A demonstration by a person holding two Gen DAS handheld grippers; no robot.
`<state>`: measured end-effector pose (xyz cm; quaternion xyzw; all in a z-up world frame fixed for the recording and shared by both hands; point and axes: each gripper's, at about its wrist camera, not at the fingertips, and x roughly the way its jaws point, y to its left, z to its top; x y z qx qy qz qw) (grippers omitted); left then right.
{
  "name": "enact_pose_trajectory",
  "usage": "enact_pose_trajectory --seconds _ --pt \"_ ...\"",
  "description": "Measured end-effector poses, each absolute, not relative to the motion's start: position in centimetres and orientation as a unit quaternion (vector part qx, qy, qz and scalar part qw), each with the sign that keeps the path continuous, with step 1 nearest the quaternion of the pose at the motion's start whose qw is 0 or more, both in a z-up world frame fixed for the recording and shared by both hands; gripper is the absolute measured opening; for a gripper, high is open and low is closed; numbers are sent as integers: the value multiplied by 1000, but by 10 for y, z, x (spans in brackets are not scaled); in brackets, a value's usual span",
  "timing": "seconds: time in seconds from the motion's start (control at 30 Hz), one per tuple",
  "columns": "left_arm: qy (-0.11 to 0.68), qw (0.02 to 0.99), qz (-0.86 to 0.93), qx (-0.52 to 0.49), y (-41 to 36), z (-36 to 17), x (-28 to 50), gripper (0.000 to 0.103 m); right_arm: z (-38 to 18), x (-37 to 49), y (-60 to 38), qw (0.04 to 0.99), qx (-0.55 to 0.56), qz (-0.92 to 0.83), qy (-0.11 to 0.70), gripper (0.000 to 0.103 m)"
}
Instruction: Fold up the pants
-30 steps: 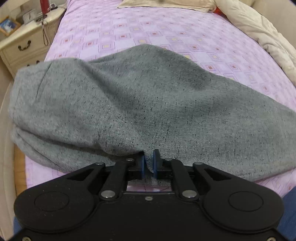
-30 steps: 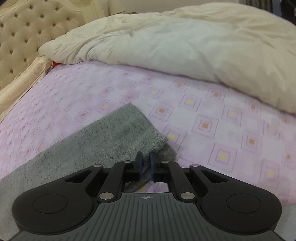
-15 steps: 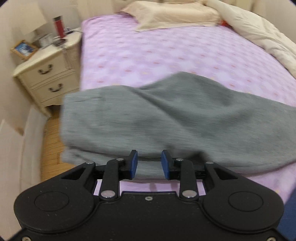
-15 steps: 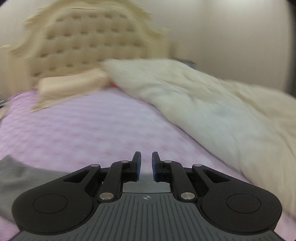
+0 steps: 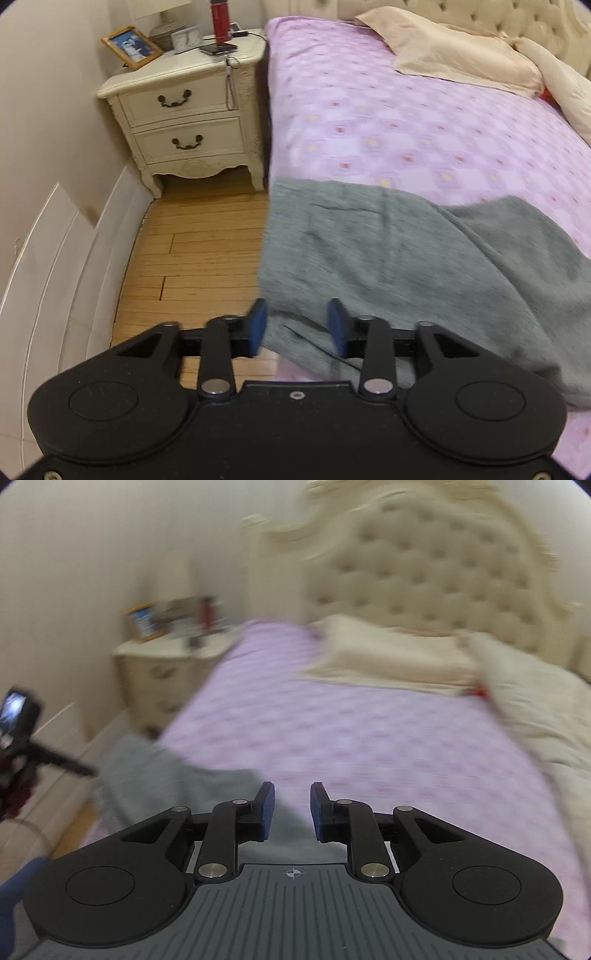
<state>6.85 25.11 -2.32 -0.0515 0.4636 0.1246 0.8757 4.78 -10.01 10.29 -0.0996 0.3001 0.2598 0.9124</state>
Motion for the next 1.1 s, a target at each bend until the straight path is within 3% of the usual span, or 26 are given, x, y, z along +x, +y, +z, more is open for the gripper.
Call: enact_pose_trajectory --seconds 0.3,0.83,0.87,0.9,0.97,1.0,1.03,1.1 --pt "461 875 120 -88 294 -35 87 65 43 38 26 857 -192 364 311 21" --pt "487 860 61 -136 299 -66 121 63 -58 -9 103 787 -454 375 187 28" --pt "488 861 63 -133 297 -66 123 58 -63 -9 106 784 -463 372 182 28" --pt "487 861 65 -128 294 -67 125 36 -66 -11 108 781 -474 369 173 27" --pt "485 863 65 -124 290 -66 126 4 -73 -14 111 776 -493 366 148 26" --pt "486 862 70 -122 290 -65 127 3 -74 -14 113 775 -495 366 143 21" --pt "484 864 71 -122 289 -62 127 3 -72 -14 114 779 -490 364 143 8" --pt "476 869 69 -117 290 -53 127 3 -59 -13 110 801 -460 357 138 8"
